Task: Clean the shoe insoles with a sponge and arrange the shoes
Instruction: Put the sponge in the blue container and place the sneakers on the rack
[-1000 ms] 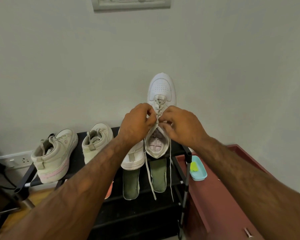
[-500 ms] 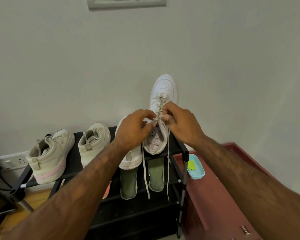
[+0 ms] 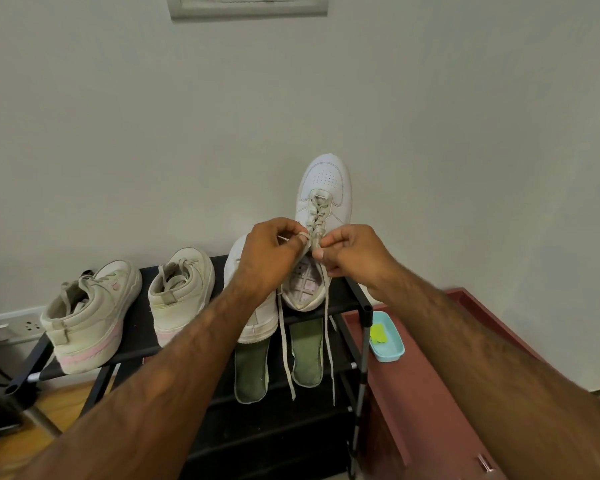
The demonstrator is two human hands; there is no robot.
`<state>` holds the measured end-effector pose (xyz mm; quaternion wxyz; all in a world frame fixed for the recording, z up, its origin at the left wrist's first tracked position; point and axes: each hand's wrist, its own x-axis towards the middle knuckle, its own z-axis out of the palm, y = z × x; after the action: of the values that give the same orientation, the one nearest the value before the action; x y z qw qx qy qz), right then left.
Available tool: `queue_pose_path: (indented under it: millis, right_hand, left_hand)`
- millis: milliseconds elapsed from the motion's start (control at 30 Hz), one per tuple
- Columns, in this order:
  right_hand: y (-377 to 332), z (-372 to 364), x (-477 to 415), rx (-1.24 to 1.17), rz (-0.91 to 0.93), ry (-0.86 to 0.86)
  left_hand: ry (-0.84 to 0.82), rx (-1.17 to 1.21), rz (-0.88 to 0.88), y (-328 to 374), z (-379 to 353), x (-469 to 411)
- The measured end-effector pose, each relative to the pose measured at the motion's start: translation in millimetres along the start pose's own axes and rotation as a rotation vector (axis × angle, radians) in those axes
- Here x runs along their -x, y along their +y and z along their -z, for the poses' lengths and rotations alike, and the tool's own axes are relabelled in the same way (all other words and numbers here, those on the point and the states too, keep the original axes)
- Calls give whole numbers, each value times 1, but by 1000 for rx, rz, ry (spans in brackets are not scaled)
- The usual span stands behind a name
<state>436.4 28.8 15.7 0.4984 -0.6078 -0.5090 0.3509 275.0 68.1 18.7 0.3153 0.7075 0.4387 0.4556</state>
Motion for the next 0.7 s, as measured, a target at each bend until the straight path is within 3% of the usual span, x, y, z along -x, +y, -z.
queue_pose_path:
  millis: [167, 333, 500, 700]
  right_hand:
    - [1, 6, -2, -72, -38, -8]
    - [2, 2, 1, -11, 7, -13]
    - [6, 0, 2, -206, -102, 55]
    - [-5, -3, -1, -152, -67, 76]
  left_hand:
    - [-23, -22, 94, -1, 0, -1]
    - [-154, -172, 117, 4, 5, -5]
    - [-183, 114, 285, 4, 15, -4]
    - [-218, 16, 288, 21, 8, -6]
